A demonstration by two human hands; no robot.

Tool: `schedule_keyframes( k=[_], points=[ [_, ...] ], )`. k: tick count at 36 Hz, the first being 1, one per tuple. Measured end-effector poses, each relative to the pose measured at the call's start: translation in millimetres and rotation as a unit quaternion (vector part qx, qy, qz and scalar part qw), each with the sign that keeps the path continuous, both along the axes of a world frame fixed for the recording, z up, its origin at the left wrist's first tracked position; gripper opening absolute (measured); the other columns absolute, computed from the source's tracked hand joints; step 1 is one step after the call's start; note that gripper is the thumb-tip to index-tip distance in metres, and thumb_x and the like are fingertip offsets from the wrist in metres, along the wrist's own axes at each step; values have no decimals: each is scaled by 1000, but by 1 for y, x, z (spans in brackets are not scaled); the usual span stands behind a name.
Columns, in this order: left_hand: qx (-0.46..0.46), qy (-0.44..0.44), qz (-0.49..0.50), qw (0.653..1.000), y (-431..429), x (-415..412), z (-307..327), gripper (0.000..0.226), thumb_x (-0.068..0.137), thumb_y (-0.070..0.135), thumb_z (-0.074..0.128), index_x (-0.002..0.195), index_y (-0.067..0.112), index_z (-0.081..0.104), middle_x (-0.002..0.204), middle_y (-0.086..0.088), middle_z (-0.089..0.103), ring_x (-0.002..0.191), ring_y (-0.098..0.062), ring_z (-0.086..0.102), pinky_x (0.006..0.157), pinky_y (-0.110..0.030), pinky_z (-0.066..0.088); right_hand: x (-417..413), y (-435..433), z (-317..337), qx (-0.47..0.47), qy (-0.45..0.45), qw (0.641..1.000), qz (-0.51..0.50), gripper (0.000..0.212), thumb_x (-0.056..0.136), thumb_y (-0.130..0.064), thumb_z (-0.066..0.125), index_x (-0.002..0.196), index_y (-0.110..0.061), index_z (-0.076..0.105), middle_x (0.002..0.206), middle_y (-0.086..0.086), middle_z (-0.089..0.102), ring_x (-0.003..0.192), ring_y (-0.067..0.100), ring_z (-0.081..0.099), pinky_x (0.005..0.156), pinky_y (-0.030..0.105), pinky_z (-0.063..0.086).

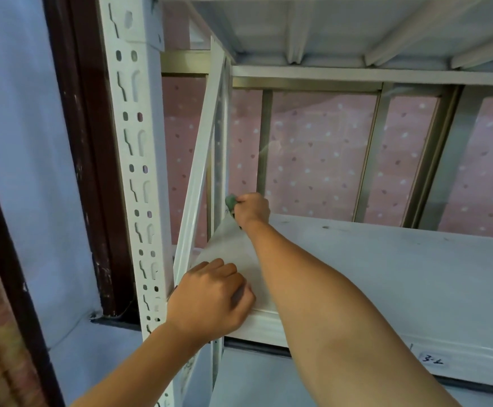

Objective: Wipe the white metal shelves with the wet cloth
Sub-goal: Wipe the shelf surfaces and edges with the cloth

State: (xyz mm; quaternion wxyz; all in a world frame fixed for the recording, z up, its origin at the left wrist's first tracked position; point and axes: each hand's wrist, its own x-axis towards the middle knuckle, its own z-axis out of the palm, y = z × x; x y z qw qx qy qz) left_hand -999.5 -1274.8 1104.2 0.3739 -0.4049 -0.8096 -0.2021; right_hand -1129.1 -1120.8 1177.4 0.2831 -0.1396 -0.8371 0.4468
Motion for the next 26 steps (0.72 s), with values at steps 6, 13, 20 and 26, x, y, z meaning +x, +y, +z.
schedule_keyframes(
  k=[6, 13, 20, 26],
  points=[
    [4, -6, 2, 1000, 0, 0, 1, 32, 86, 29, 58, 56, 19, 56, 55, 6, 48, 53, -15, 42, 51, -31, 41, -25, 5, -5, 54, -20, 998, -24, 27, 95, -13, 59, 119, -12, 71, 121, 10, 67, 112, 31, 62, 89, 28, 49],
    [6, -18, 5, 1000, 0, 0, 0, 31, 87, 31, 56, 59, 19, 62, 58, 6, 51, 55, -16, 45, 54, -32, 41, -48, 3, -8, 123, -74, 990, -14, 8, 84, -12, 71, 92, -15, 70, 101, 8, 67, 95, 30, 68, 81, 30, 57],
    [3, -31, 7, 999, 0, -1, -1, 30, 87, 32, 55, 60, 21, 63, 58, 7, 52, 56, -15, 45, 54, -32, 41, -66, -6, -15, 216, -140, 966, 3, 22, 91, -14, 63, 112, -9, 66, 114, 10, 67, 102, 30, 65, 82, 31, 53],
    [-2, -37, 9, 999, 0, 0, -1, 29, 87, 34, 55, 62, 22, 65, 61, 8, 54, 58, -14, 47, 55, -31, 42, -75, -1, -11, 273, -197, 941, 16, 40, 95, -21, 61, 132, -7, 56, 132, 13, 56, 116, 32, 59, 91, 35, 50]
  ],
)
